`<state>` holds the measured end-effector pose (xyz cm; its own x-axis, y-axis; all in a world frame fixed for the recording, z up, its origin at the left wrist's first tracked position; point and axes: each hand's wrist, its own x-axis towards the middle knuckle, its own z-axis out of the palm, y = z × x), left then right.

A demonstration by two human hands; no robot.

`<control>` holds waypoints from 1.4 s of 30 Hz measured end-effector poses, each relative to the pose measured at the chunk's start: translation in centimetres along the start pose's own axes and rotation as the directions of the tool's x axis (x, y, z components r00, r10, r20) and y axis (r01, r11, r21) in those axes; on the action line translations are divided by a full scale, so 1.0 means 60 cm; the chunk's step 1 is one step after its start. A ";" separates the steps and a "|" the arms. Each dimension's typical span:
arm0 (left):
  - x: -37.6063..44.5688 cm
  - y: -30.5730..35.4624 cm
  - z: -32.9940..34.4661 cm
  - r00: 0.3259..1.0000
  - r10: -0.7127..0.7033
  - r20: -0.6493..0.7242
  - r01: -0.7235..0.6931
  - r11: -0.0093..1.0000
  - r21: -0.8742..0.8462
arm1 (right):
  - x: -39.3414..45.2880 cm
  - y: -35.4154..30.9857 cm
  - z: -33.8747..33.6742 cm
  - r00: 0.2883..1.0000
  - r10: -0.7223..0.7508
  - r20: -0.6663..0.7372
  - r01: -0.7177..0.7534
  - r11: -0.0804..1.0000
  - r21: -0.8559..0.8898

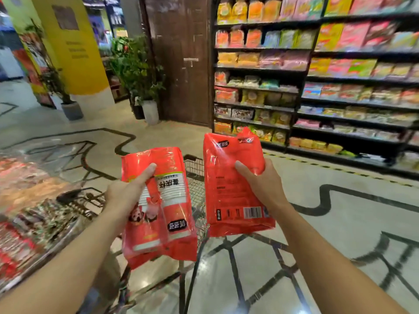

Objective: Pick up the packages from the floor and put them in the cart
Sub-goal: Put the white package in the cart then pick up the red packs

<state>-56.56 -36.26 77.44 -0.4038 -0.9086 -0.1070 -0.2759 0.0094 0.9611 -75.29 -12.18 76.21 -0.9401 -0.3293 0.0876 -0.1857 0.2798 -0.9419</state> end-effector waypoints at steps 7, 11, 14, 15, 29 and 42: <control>0.215 0.018 0.139 0.993 -0.116 0.003 0.116 0.993 -0.028 | 0.248 -0.005 0.062 0.997 0.007 0.071 -0.006 1.000 -0.018; 0.309 0.028 0.172 0.991 -0.121 -0.066 0.120 0.993 -0.007 | 0.369 0.010 0.097 0.997 0.001 0.071 -0.002 1.000 0.012; 0.364 0.029 0.186 0.986 -0.120 -0.118 0.119 0.993 -0.019 | 0.448 0.030 0.141 0.993 0.011 0.116 -0.016 0.999 0.042; 0.378 0.027 0.192 0.983 -0.129 -0.133 0.128 0.992 -0.016 | 0.473 0.036 0.159 0.990 0.016 0.142 -0.023 0.998 0.053; 0.555 -0.143 0.280 0.799 -0.331 -0.502 0.345 0.936 -0.069 | 0.758 0.189 0.517 0.749 0.054 0.660 -0.023 0.998 -0.056; 0.510 -0.375 0.392 0.453 -0.666 -0.592 0.687 0.684 -0.244 | 0.722 0.406 0.648 0.473 0.296 0.830 0.033 0.935 -0.353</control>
<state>-83.25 -54.44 46.56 0.5173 -0.6654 -0.5382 -0.2536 -0.7198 0.6462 -109.46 -54.69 44.43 -0.2630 -0.8211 -0.5065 -0.3051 0.5688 -0.7638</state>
